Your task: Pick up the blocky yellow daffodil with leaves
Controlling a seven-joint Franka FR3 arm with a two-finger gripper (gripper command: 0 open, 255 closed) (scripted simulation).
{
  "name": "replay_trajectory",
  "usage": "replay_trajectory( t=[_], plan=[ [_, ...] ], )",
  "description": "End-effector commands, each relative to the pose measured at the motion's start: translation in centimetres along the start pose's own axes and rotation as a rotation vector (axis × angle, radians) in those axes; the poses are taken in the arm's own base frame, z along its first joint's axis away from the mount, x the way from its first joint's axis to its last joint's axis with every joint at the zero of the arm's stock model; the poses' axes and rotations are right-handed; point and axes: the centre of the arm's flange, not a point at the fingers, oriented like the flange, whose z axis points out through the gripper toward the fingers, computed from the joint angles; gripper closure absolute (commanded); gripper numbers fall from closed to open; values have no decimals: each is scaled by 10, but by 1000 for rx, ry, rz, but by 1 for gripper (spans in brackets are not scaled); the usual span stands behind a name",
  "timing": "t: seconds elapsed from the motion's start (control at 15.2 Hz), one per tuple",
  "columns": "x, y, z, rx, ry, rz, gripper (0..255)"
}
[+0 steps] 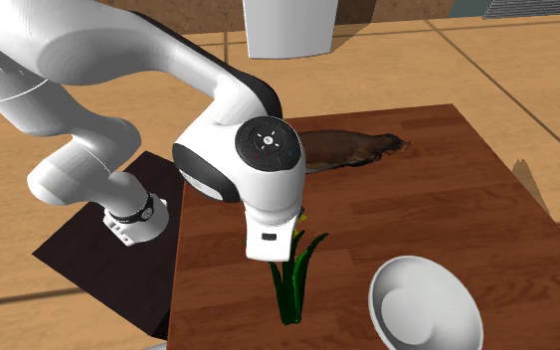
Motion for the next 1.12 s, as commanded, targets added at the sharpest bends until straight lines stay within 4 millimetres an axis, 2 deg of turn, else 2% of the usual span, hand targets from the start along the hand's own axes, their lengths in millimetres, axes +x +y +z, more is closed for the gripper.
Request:
replay_trajectory(
  t=[0.0, 0.92, 1.06],
  plan=[
    [0, 0, -5, 0, 0, 0, 255],
    [-6, -7, -79, 0, 0, 0, 255],
    [-7, -7, -79, 0, 0, 0, 255]
  ],
)
